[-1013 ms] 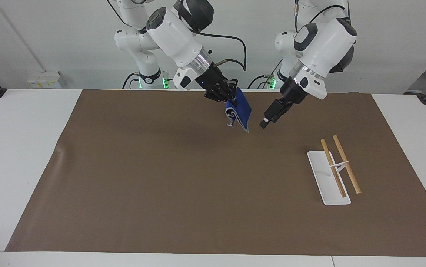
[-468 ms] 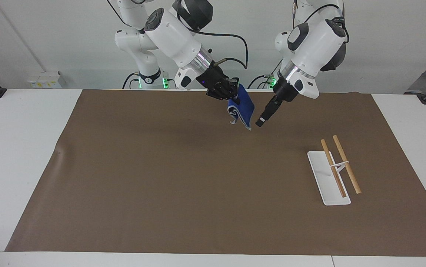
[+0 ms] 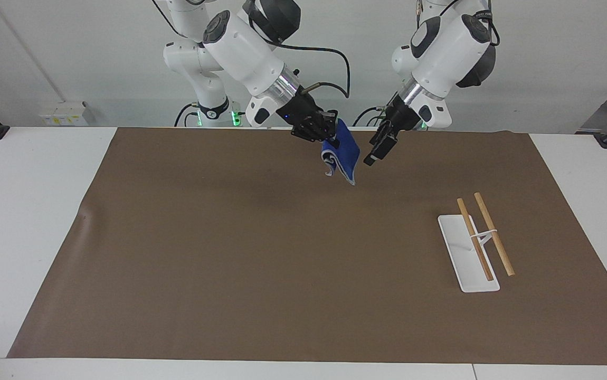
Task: Right arm passes towel to left arm to hang
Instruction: 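Carry the towel toward center while the left gripper reaches toward it, then open the left gripper and close it on the hanging towel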
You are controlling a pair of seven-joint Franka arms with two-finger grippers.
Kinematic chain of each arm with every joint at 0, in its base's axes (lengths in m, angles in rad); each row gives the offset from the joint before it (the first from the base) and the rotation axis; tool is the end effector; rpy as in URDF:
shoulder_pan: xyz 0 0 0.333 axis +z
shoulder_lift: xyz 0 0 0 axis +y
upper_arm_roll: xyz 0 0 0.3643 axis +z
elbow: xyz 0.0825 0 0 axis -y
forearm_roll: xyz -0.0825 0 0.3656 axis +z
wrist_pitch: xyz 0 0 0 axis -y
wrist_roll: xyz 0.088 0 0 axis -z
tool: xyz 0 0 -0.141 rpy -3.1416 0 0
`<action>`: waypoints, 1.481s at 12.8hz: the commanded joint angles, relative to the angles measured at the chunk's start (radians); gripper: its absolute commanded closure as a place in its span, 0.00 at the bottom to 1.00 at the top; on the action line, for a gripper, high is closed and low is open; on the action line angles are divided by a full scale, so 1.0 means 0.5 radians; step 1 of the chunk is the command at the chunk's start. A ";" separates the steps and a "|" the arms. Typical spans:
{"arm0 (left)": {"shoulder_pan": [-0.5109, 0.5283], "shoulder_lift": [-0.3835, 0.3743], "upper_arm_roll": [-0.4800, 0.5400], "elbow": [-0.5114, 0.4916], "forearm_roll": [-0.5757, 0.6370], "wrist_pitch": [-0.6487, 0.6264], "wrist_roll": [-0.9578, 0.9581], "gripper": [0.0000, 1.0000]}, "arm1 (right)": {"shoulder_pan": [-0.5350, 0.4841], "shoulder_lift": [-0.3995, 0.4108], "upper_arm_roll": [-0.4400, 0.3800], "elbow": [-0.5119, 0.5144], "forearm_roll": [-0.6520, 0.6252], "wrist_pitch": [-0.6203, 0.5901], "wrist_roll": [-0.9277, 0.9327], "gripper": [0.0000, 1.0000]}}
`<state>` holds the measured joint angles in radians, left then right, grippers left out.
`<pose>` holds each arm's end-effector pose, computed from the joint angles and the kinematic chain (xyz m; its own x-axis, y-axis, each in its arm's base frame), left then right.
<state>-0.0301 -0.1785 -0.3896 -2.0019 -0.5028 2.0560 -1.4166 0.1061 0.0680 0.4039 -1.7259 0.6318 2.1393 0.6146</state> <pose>0.4487 -0.2594 0.5778 0.3939 0.8401 -0.3729 0.9158 -0.3242 0.2369 0.5191 0.3298 0.6054 0.9413 -0.3006 -0.1539 -0.3285 -0.7096 -0.6233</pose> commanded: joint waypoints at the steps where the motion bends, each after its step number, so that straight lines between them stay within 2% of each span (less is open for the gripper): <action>1: -0.102 -0.106 0.021 -0.138 -0.047 0.039 -0.194 0.00 | -0.043 -0.059 0.002 -0.021 0.056 -0.048 0.013 0.97; 3: -0.197 -0.216 0.015 -0.345 -0.047 0.216 -0.299 0.00 | -0.047 -0.059 0.002 -0.024 0.056 -0.048 0.007 0.97; 5: -0.317 -0.302 0.012 -0.545 -0.047 0.544 -0.510 0.00 | -0.050 -0.059 0.002 -0.024 0.056 -0.045 0.004 0.96; 9: -0.335 -0.284 0.015 -0.537 -0.047 0.701 -0.704 0.00 | -0.050 -0.059 -0.001 -0.024 0.056 -0.042 -0.002 0.95; 14: -0.302 -0.189 0.015 -0.543 -0.071 1.241 -0.885 0.00 | -0.047 -0.059 -0.001 -0.027 0.053 -0.042 -0.008 0.94; 19: -0.311 -0.162 0.012 -0.540 -0.096 1.392 -0.885 0.00 | -0.050 -0.059 -0.001 -0.027 0.053 -0.042 -0.008 0.94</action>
<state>-0.1871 -0.2612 -0.3778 -2.2580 -0.5257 2.7057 -1.8553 0.0973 0.0586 0.3997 -1.7260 0.6318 2.1350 0.6147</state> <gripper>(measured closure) 0.000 0.938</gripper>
